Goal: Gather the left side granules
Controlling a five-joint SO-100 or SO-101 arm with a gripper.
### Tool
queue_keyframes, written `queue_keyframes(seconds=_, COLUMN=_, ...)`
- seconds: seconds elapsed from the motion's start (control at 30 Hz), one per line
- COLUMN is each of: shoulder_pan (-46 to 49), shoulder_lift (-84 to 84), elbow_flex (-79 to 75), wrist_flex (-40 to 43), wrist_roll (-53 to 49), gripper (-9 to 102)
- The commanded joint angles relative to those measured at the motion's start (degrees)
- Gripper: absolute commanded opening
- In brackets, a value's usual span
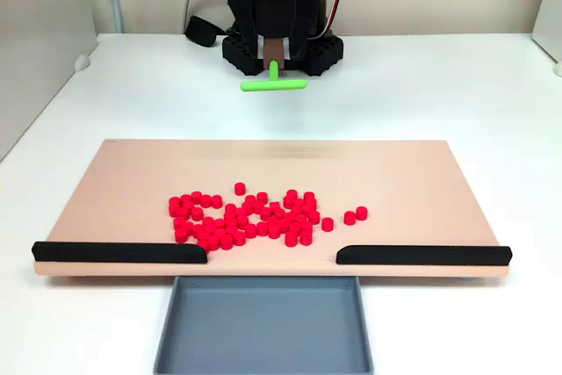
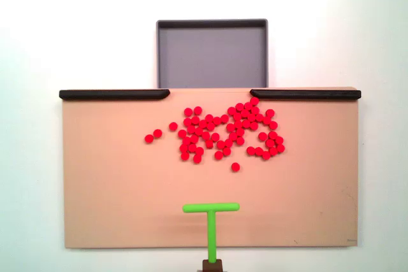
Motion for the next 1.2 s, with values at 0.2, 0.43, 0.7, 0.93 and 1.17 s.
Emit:
queue_keyframes(seconds=0.2, shoulder_pan=-2.72, shoulder_lift=0.79, elbow_flex=-0.26, wrist_flex=0.18, wrist_roll=2.46, gripper=0)
queue_keyframes(seconds=0.43, shoulder_pan=-2.81, shoulder_lift=0.79, elbow_flex=-0.26, wrist_flex=0.18, wrist_roll=2.64, gripper=0)
queue_keyframes(seconds=0.7, shoulder_pan=-2.81, shoulder_lift=0.79, elbow_flex=-0.26, wrist_flex=0.09, wrist_roll=2.72, gripper=0)
queue_keyframes(seconds=0.93, shoulder_pan=-2.99, shoulder_lift=0.88, elbow_flex=-0.26, wrist_flex=0.09, wrist_roll=2.72, gripper=0)
queue_keyframes(seconds=1.17, shoulder_pan=-3.25, shoulder_lift=0.88, elbow_flex=-0.26, wrist_flex=0.09, wrist_roll=2.90, gripper=0)
